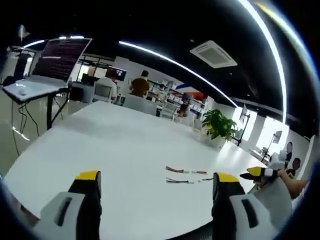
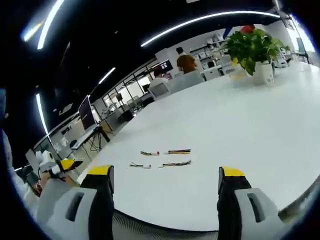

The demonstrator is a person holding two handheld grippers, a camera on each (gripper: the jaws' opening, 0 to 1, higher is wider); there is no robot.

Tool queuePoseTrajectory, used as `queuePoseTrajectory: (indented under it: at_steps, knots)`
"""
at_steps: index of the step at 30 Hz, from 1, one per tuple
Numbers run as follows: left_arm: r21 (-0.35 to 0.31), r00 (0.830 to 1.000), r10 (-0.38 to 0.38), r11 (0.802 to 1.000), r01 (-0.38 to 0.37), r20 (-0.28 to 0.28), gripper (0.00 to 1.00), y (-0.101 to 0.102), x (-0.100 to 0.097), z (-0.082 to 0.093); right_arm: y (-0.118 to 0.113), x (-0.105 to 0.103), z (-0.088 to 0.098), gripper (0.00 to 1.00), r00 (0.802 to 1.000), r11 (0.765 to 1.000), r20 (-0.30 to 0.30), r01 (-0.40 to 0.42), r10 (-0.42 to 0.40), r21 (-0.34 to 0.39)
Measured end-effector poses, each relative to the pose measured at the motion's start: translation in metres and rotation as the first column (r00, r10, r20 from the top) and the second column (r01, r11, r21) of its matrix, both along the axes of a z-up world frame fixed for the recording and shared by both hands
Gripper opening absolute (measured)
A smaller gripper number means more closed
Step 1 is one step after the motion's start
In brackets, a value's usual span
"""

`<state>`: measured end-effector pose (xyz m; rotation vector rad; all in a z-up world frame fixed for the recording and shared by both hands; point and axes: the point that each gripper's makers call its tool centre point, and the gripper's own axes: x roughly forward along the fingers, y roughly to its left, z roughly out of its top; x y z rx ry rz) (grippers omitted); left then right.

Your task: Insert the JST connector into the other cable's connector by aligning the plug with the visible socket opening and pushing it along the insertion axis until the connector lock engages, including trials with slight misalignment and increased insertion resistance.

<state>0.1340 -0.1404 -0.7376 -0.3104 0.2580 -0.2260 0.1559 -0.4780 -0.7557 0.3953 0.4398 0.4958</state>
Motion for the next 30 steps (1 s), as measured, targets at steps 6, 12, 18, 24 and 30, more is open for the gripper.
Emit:
queuePoseTrajectory:
  at_steps: [6, 12, 18, 24, 30]
  knots:
    - [0.080, 0.993, -0.111, 0.990, 0.113, -0.025, 0.98, -0.016, -0.002, 0.009, -0.024, 0.019, 0.019, 0.84, 0.998, 0.998, 0.045, 0.040, -0.042, 0.052]
    - [0.153, 0.988, -0.153, 0.976, 0.155, -0.023, 0.99, -0.008, 0.015, 0.026, -0.039, 0.033, 0.030, 0.78, 0.996, 0.999, 0.087, 0.041, -0.038, -0.029]
    - [0.200, 0.977, -0.203, 0.962, 0.186, 0.067, 0.99, -0.010, 0.041, 0.044, -0.037, 0.041, 0.038, 0.75, 0.992, 0.991, 0.120, -0.015, 0.032, -0.137]
    - [0.203, 0.958, -0.260, 0.951, 0.233, 0.121, 0.99, -0.019, 0.063, 0.058, -0.030, 0.053, 0.050, 0.68, 0.976, 0.968, 0.161, -0.104, 0.143, -0.231]
    - [0.240, 0.925, -0.334, 0.927, 0.287, 0.183, 0.99, -0.032, 0.085, 0.082, -0.025, 0.070, 0.067, 0.62, 0.949, 0.945, 0.206, -0.179, 0.239, -0.273]
